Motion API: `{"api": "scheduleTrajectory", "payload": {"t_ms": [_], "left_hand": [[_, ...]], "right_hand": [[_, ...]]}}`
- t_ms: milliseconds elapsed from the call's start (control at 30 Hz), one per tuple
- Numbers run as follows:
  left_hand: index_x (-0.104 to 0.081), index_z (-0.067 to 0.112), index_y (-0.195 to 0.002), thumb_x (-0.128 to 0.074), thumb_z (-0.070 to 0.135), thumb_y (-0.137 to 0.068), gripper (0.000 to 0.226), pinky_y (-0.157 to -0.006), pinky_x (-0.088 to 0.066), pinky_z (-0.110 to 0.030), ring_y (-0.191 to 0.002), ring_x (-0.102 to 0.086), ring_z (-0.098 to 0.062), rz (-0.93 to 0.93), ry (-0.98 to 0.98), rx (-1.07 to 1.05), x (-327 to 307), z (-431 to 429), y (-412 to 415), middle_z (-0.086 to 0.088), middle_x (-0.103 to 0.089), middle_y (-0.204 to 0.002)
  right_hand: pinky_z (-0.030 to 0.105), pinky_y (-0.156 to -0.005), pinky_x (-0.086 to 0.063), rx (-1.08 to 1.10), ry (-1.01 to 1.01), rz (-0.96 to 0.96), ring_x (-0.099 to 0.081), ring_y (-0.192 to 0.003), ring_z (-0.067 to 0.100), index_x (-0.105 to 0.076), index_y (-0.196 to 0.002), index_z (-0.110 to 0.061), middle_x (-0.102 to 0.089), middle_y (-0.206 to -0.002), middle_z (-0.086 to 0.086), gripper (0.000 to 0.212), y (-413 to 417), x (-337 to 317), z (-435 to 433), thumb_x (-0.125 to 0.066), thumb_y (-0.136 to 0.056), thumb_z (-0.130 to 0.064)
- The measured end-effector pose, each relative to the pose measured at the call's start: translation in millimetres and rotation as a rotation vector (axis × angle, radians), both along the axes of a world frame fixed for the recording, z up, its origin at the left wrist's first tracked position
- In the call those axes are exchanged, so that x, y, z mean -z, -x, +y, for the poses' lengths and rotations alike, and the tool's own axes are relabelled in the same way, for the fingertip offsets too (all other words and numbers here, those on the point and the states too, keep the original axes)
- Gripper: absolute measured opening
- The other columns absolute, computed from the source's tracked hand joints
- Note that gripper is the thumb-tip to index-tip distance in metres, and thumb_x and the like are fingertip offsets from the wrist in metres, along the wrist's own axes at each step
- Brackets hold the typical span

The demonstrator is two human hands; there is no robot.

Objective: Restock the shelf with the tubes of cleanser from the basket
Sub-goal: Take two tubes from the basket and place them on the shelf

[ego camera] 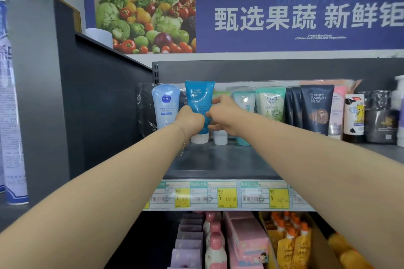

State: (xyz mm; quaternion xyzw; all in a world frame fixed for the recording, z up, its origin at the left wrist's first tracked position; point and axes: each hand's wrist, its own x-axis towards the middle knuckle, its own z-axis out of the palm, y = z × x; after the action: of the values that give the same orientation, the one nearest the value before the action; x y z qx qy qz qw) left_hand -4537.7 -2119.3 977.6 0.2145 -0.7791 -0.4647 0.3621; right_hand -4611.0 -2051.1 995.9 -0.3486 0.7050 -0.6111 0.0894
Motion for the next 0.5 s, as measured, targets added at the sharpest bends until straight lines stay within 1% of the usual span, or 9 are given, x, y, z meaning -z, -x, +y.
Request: {"api": "scheduleTrajectory", "payload": {"t_ms": [67,133,167,233,300,333,400,433,500], "left_hand": [[-0.052,0.002,-0.113,-0.05,-0.002,-0.089,0.024,-0.075,-0.044,-0.031,-0.09,-0.052,-0.025,-0.02,0.011,-0.001,2.4,-1.1,3.3,-0.015,-0.058,-0.104],[-0.052,0.005,-0.099,-0.049,-0.001,-0.091,0.01,-0.062,-0.041,-0.025,-0.084,-0.049,-0.02,-0.033,0.015,0.004,5.3,0.8,3.9,-0.007,-0.053,-0.086],[-0.051,0.006,-0.1,-0.049,0.0,-0.091,0.011,-0.058,-0.039,-0.024,-0.083,-0.048,-0.019,-0.038,0.017,0.004,6.7,0.6,4.8,-0.007,-0.051,-0.085],[-0.049,0.003,-0.111,-0.05,0.001,-0.091,0.021,-0.055,-0.038,-0.025,-0.081,-0.05,-0.02,-0.067,0.026,0.01,9.0,-1.5,7.8,-0.009,-0.052,-0.09],[-0.049,0.004,-0.11,-0.05,0.0,-0.09,0.02,-0.057,-0.042,-0.025,-0.075,-0.053,-0.019,-0.095,0.037,0.01,9.6,-3.6,8.7,-0.009,-0.055,-0.088],[-0.05,0.003,-0.111,-0.051,0.0,-0.09,0.022,-0.064,-0.048,-0.027,-0.079,-0.056,-0.02,-0.108,0.04,0.005,9.5,-4.7,8.7,-0.011,-0.058,-0.092],[-0.053,0.001,-0.119,-0.055,0.001,-0.088,0.031,-0.08,-0.052,-0.033,-0.098,-0.061,-0.028,-0.15,0.06,-0.012,8.7,-6.3,8.8,-0.016,-0.061,-0.111],[-0.054,0.001,-0.121,-0.057,0.003,-0.088,0.033,-0.08,-0.05,-0.032,-0.103,-0.061,-0.03,-0.179,0.084,-0.025,8.2,-6.1,7.7,-0.016,-0.061,-0.116],[-0.058,0.003,-0.12,-0.058,0.006,-0.088,0.032,-0.074,-0.046,-0.03,-0.104,-0.061,-0.03,-0.239,0.14,-0.052,7.4,-4.5,4.7,-0.015,-0.062,-0.117]], "right_hand": [[0.043,-0.091,-0.055,-0.018,-0.015,0.004,-0.063,-0.104,0.026,-0.042,-0.089,-0.023,-0.059,-0.1,0.005,0.027,1.0,3.5,-3.3,-0.049,-0.09,0.003],[0.045,-0.093,-0.054,-0.029,-0.047,0.006,-0.062,-0.103,0.026,-0.043,-0.083,-0.025,-0.061,-0.103,0.006,0.03,0.6,7.2,-6.3,-0.049,-0.088,0.004],[0.046,-0.094,-0.054,-0.038,-0.06,0.006,-0.062,-0.106,0.027,-0.043,-0.083,-0.025,-0.062,-0.108,0.008,0.03,1.9,9.5,-7.8,-0.049,-0.088,0.004],[0.048,-0.094,-0.053,-0.045,-0.076,0.005,-0.062,-0.11,0.029,-0.044,-0.086,-0.025,-0.062,-0.117,0.013,0.03,4.4,12.9,-8.4,-0.049,-0.086,0.004],[0.047,-0.093,-0.054,-0.054,-0.099,0.007,-0.063,-0.109,0.03,-0.045,-0.1,-0.025,-0.063,-0.119,0.014,0.033,8.2,15.4,-6.8,-0.05,-0.085,0.005],[0.046,-0.093,-0.054,-0.066,-0.112,0.007,-0.064,-0.108,0.029,-0.044,-0.108,-0.024,-0.063,-0.118,0.012,0.037,9.7,15.8,-5.5,-0.051,-0.085,0.005],[0.043,-0.091,-0.055,-0.041,-0.172,0.035,-0.064,-0.106,0.028,-0.046,-0.114,-0.019,-0.064,-0.114,0.011,0.035,10.4,15.0,-2.4,-0.053,-0.087,0.001],[0.041,-0.089,-0.056,0.005,-0.211,0.07,-0.065,-0.104,0.027,-0.05,-0.115,-0.014,-0.065,-0.111,0.012,0.03,9.9,14.0,-0.4,-0.055,-0.088,-0.003],[0.038,-0.083,-0.058,0.108,-0.285,0.164,-0.067,-0.095,0.027,-0.055,-0.11,-0.008,-0.065,-0.103,0.013,0.021,7.3,13.1,4.9,-0.058,-0.088,-0.011]]}}
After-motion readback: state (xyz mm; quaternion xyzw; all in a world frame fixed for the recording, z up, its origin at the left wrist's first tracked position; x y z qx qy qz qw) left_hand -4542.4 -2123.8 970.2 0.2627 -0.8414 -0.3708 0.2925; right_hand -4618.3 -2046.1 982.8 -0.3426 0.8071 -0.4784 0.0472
